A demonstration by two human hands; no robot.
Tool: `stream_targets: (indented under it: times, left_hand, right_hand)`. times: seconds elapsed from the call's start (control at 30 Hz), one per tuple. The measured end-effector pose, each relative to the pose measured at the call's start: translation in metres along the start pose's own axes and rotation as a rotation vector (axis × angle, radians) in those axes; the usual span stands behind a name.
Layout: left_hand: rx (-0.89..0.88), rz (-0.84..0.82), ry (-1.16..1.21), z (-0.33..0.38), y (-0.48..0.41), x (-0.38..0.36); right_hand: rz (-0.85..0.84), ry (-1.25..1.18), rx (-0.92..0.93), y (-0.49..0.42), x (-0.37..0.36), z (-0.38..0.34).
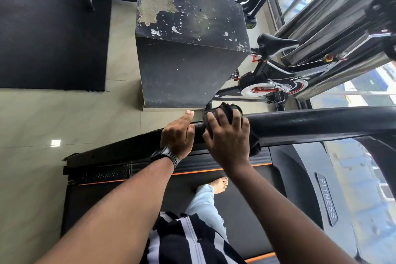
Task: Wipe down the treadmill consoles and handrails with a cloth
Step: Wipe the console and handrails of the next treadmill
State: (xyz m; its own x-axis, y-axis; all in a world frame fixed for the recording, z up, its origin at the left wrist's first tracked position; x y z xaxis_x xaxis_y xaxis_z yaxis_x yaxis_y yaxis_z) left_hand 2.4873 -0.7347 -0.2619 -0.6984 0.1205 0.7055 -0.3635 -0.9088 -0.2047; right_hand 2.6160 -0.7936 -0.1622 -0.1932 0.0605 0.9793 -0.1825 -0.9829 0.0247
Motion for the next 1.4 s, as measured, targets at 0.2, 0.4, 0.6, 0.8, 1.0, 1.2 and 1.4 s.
stream_targets:
  times: [0.2, 0.4, 0.6, 0.8, 1.0, 1.2, 1.4]
  left_hand:
    - [0.011, 0.000, -0.001, 0.002, 0.000, 0.001]
    - [0.021, -0.016, 0.013, 0.002, -0.001, 0.001]
    - [0.018, -0.008, -0.008, 0.011, 0.000, 0.002]
    - [0.088, -0.020, 0.031, 0.012, -0.002, 0.001]
    - [0.074, -0.026, -0.011, 0.015, -0.003, -0.003]
    - [0.029, -0.021, -0.056, 0.018, 0.001, -0.003]
    - [0.008, -0.001, -0.101, 0.020, 0.000, -0.005]
  right_hand:
    - [-0.158, -0.071, -0.140, -0.048, 0.015, 0.026]
    - [0.048, -0.009, -0.034, 0.018, -0.005, -0.002]
    - [-0.210, -0.002, -0.121, -0.051, 0.020, 0.030]
    - [-0.014, 0.032, -0.159, 0.001, 0.004, 0.001]
    - [-0.130, -0.007, 0.010, -0.042, 0.015, 0.019]
    - [0.056, -0.004, -0.168, 0.009, 0.001, 0.012]
    - [-0.074, 0.025, 0.043, -0.032, 0.015, 0.029]
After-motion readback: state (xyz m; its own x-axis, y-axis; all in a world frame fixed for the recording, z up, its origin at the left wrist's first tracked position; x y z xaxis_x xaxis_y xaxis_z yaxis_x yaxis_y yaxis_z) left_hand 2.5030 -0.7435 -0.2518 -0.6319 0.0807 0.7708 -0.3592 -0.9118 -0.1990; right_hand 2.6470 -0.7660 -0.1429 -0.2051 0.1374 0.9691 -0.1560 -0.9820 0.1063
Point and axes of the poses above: each hand's wrist, its own y-axis away from the middle knuckle, its own x-axis out of the back of the hand, z = x × y, the point moved 1 cm from there along -y, towards the middle knuckle, and after that the axes turned 2 degrees about -y, right-handed, at the moved point
